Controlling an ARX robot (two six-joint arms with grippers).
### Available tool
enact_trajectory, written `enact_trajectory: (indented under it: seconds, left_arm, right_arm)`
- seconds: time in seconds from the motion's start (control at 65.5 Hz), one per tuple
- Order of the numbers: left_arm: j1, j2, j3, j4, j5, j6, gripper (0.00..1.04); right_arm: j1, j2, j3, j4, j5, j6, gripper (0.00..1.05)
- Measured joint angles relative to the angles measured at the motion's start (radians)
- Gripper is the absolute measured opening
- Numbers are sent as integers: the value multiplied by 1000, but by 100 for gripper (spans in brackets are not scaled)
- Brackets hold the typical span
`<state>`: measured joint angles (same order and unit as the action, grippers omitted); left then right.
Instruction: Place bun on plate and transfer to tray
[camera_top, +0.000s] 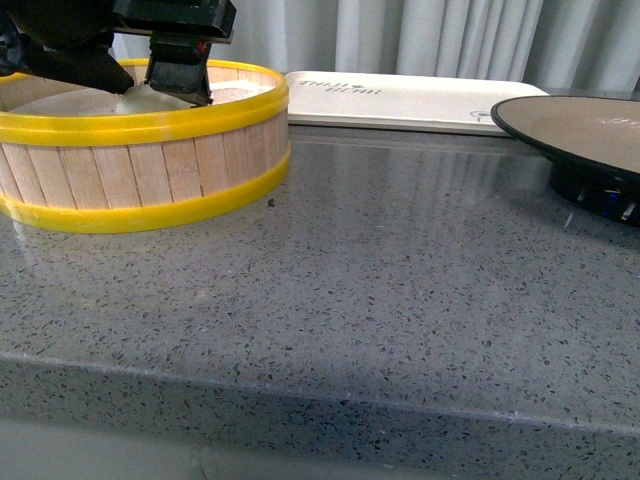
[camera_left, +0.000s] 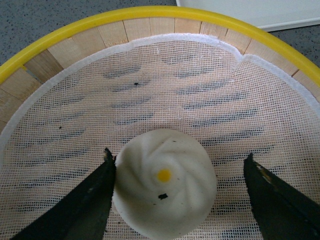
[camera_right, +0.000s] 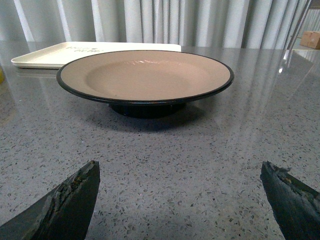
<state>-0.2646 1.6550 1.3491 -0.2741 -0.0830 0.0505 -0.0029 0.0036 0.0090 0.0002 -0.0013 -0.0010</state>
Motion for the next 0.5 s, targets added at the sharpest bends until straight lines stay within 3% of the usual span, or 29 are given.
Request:
enact_trajectory:
  seconds: [0.382,0.504]
  left_arm:
    - [0,0,19,6,-10,18,12]
    - [0,0,41,3,-12,23,4]
  right_arm:
    - [0,0,0,0,0,0,96]
    - [0,0,0,0,0,0,96]
